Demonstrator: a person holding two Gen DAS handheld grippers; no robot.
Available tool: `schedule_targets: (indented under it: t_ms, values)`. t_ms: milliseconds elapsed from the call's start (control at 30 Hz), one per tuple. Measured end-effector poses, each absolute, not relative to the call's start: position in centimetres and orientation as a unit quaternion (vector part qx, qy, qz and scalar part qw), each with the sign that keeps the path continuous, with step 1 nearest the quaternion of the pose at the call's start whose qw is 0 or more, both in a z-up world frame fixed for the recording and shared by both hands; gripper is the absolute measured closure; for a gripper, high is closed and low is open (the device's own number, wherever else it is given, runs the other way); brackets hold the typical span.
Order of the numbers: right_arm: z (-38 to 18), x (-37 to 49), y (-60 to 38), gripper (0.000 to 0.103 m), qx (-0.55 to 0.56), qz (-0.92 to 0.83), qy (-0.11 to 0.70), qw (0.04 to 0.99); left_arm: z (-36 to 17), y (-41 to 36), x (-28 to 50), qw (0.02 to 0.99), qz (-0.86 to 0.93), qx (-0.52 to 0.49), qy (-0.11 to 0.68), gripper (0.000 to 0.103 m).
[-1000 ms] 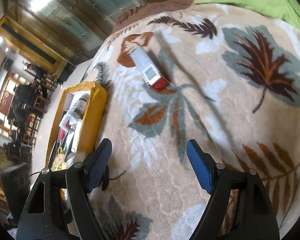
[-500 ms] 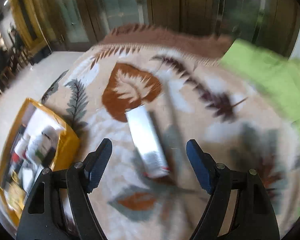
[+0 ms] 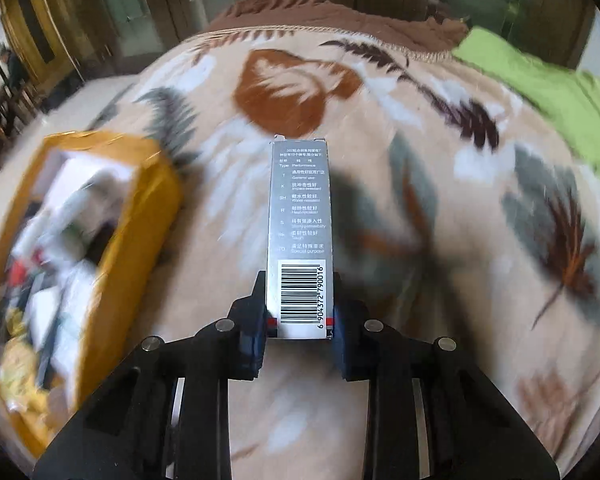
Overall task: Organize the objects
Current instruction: 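Carry both boxes over and down into the white tray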
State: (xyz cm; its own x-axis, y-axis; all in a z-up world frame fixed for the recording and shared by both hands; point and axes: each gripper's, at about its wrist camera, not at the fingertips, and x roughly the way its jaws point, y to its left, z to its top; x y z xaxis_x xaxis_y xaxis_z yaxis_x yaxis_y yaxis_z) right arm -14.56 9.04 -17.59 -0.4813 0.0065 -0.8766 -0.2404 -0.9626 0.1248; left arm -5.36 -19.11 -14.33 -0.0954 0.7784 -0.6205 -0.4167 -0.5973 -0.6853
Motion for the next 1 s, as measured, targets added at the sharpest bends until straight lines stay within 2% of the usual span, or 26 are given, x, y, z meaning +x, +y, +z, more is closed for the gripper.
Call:
schedule_targets:
  t_ms: [233,400,533,667,733,833,1000]
  values:
    - [-14.1,-12.3,4.3,0.077,-0.468,0.864,0.183,0.024,-11.4,-24.9,-5.4,0.384,0.744,-0.506,-0.207,0.088]
    - [-10.1,-13.4,-0.4,0.077,-0.449,0.882,0.139,-0.031,-7.1,-28.1,-5.6,0.361,0.777,-0.474,-0.203,0.088]
    - [-5.4,-14.4,-3.6,0.077,-0.404,0.912,0.044,-0.052,-4.6,-29.3,-5.9,0.353,0.790,-0.454,-0.213,0.088]
    - [-2.7,-15.4,-5.1,0.077,-0.394,0.917,0.004,-0.066,-2.6,-30.1,-6.5,0.344,0.801,-0.438,-0.218,0.088]
    - [-1.4,-15.8,-6.4,0.077,-0.386,0.919,-0.045,-0.069,-1.6,-30.5,-6.5,0.331,0.816,-0.431,-0.200,0.088]
    - [-0.6,-16.3,-7.5,0.077,-0.386,0.914,-0.083,-0.087,-0.8,-31.1,-7.1,0.326,0.822,-0.422,-0.202,0.088]
    - [-4.3,-14.2,-8.4,0.077,-0.417,0.900,-0.056,-0.110,-3.0,-31.7,-8.7,0.308,0.812,-0.445,-0.220,0.088]
